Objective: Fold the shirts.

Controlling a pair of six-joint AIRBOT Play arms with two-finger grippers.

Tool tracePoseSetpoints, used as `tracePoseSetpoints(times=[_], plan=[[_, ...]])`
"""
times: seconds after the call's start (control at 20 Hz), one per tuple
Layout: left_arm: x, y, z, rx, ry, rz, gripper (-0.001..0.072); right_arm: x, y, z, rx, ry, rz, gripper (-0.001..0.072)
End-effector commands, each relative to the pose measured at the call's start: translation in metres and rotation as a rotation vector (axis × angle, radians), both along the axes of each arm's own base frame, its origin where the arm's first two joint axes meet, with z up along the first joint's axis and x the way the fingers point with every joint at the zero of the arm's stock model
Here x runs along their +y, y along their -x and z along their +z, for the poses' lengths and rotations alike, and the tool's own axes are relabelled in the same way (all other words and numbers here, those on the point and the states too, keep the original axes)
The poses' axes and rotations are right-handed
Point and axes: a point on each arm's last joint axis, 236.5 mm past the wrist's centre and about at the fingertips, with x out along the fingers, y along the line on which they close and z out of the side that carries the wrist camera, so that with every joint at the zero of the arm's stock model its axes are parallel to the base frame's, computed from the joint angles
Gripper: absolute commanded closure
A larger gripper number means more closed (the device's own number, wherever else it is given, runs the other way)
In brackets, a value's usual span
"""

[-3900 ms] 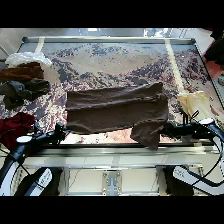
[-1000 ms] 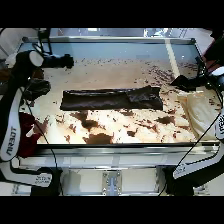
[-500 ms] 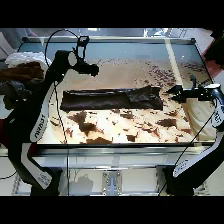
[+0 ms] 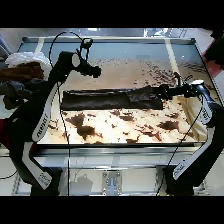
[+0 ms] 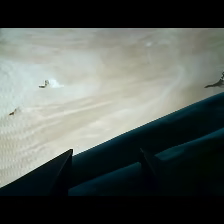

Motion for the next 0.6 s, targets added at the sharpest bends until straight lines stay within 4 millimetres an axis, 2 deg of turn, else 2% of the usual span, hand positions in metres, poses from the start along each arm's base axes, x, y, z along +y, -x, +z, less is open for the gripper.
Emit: tracePoseSetpoints(times=[0.0,0.05,0.1,0.15,0.2,0.25,0.3,0.35,0.55], plan=[[0.001,0.001,-0.002,0.007,-0.004,0.000,0.0218,0.031,0.005,0.005,0.020,0.004,0.079,0.0099],[0.001,0.001,-0.003,0.012,-0.005,0.000,0.0219,0.037,0.008,0.006,0.032,-0.001,0.094,0.0168],[0.001,0.002,-0.005,0.016,-0.006,-0.001,0.0219,0.041,0.011,0.008,0.040,-0.013,0.106,0.0365],[0.001,0.001,-0.008,0.021,-0.008,-0.001,0.0226,0.044,0.014,0.012,0.047,-0.034,0.113,0.0601],[0.001,0.001,-0.014,0.031,-0.011,-0.001,0.0227,0.047,0.017,0.018,0.053,-0.048,0.124,0.0696],[-0.001,0.003,-0.023,0.053,-0.017,-0.004,0.0287,0.048,0.020,0.024,0.052,-0.052,0.137,0.0694],[-0.004,0.008,-0.036,0.089,-0.024,-0.013,0.0512,0.049,0.022,0.033,0.042,-0.053,0.147,0.0695],[-0.006,0.015,-0.052,0.135,-0.041,-0.023,0.0694,0.049,0.022,0.044,0.024,-0.050,0.152,0.0695],[-0.028,0.038,-0.107,0.246,-0.099,-0.101,0.0694,0.057,0.020,0.100,-0.044,-0.049,0.135,0.0695]])
